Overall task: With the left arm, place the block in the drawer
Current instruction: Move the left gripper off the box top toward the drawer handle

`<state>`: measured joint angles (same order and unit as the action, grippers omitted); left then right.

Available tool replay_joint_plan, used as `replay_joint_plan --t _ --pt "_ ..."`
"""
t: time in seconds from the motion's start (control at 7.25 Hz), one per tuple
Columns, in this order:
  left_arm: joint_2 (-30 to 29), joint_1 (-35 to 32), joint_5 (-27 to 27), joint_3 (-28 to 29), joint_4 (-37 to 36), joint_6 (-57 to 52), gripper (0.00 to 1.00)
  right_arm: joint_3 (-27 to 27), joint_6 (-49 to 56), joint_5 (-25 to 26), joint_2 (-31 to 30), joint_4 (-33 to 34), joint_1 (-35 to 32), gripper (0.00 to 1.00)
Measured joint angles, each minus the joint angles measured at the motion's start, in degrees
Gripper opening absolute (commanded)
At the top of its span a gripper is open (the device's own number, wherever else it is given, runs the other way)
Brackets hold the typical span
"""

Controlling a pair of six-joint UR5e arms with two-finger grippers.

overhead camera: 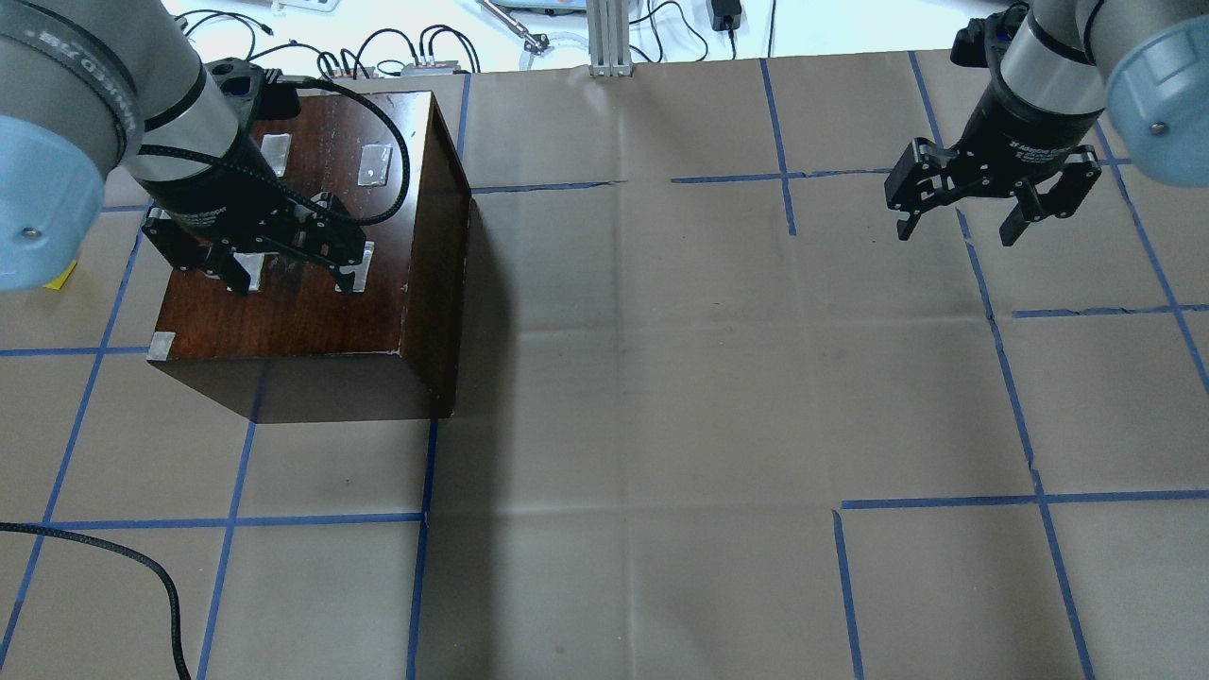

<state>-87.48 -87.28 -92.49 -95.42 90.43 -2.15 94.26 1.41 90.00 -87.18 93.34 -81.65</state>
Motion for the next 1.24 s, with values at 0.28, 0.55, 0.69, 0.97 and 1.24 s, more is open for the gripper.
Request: replay_joint_plan --t 0.28,0.55,0.69,0.97,1.24 --pt "-0.1 0.0 -0.5 0.1 0.1 0.0 1.0 0.0 0.0 0.0 0.0 0.0 0.0 1.0" --pt "0.6 0.0 -0.5 -0.6 0.0 0.0 1.0 0.0 0.0 0.0 0.0 0.0 0.0 1.0" --pt "0.7 0.1 -0.5 -0.6 0.0 -0.1 1.0 0.0 0.1 0.0 0.0 0.0 0.0 1.0" --pt "0.8 0.1 -0.5 -0.5 -0.1 -0.2 1.0 0.0 0.1 0.0 0.0 0.0 0.0 1.0" --pt "0.7 0.8 -0.5 -0.3 0.0 -0.2 1.0 0.0 0.1 0.0 0.0 0.0 0.0 1.0"
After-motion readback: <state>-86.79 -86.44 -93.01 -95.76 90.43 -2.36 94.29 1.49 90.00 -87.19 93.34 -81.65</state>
